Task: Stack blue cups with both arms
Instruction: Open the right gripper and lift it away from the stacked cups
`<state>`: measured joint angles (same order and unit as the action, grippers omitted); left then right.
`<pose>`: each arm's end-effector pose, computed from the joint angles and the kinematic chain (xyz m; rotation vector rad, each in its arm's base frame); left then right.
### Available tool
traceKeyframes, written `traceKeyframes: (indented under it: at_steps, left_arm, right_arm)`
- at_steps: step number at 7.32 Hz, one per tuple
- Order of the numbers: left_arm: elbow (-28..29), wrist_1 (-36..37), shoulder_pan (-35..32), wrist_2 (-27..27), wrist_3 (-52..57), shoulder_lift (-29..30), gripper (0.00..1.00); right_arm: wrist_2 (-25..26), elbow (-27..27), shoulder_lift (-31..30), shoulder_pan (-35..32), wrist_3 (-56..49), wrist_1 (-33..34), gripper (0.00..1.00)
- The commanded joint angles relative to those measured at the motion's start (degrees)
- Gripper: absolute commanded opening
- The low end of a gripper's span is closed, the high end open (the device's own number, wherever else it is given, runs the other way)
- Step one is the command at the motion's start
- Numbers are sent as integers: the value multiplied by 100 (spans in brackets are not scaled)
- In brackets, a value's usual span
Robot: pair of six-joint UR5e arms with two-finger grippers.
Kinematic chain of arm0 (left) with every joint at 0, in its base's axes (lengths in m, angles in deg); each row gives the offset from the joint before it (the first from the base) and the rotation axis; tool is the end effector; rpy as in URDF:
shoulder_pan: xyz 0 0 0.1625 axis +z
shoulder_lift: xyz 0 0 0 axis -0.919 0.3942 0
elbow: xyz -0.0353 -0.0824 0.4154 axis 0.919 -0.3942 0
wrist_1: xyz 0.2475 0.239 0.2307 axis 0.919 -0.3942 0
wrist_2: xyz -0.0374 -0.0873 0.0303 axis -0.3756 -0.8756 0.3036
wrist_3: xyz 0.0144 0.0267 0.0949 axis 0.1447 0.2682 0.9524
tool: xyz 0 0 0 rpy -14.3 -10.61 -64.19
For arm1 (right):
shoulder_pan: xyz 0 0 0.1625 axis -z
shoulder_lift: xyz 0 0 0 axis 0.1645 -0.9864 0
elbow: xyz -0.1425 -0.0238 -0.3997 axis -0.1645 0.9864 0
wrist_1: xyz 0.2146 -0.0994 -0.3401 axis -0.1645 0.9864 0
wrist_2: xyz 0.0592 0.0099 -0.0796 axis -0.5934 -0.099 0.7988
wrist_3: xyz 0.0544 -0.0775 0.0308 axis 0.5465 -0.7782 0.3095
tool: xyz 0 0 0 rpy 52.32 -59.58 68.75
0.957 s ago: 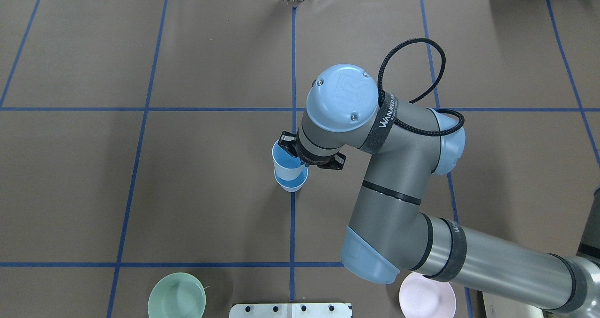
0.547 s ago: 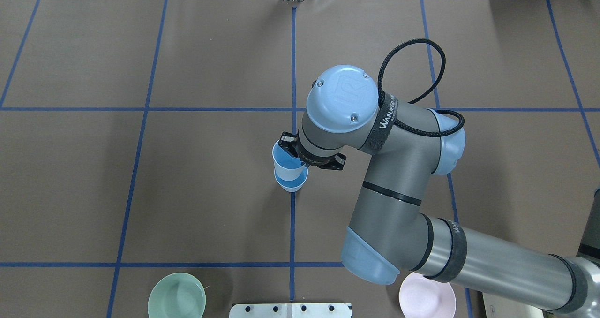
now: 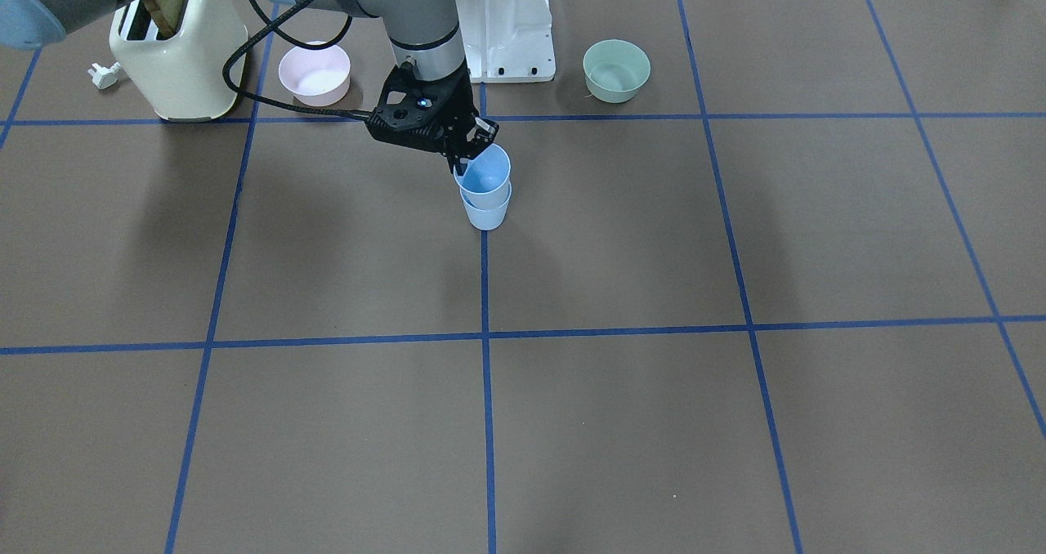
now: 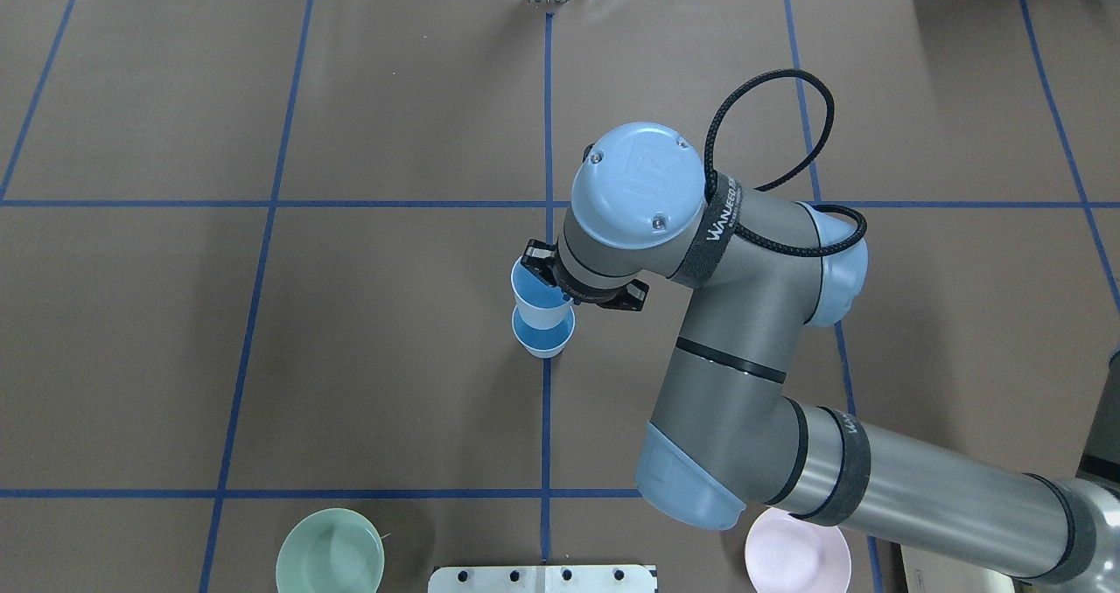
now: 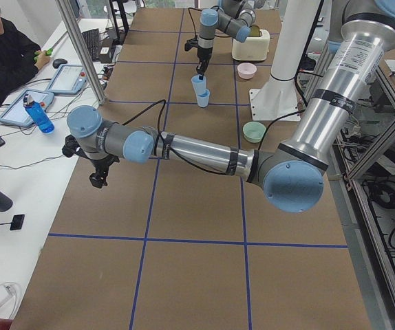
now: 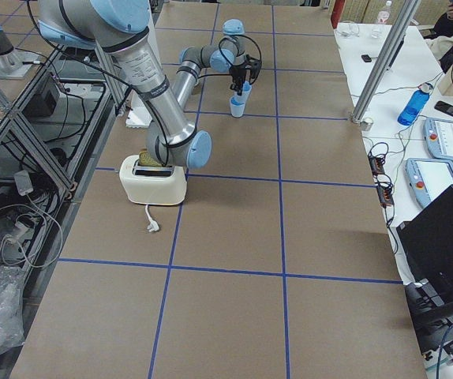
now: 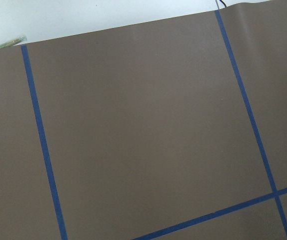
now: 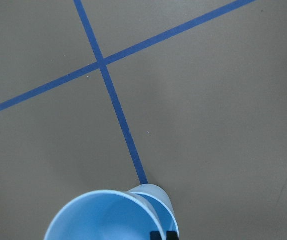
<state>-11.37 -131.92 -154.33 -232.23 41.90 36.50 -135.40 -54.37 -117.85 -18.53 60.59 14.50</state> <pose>-0.0241 -0.6733 0.4954 0.2608 0.9381 0.1798 -0.5152 -0.3968 0.1383 -0.0454 -0.8874 0.3945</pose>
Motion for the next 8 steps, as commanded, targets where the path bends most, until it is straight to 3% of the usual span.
traceKeyframes:
  at_steps: [1,3,5,7,8]
  left_arm:
    - [-8,-1,0,0,0,-15,98]
    - [0,-9,0,0,26,-24,98]
    - [0,-9,0,0,79,-50,98]
    - [9,-9,0,0,79,-50,98]
    - [0,-18,-9,0,87,-76,98]
  right_arm:
    - [19,-13,0,4,-26,0,100]
    - [28,-101,0,-48,-148,0,100]
    - [-347,-189,-157,-678,-892,18,100]
    - [-1626,-285,-569,-2071,-2033,18,100]
    - [-1946,-286,-876,-2670,-2787,18,100]
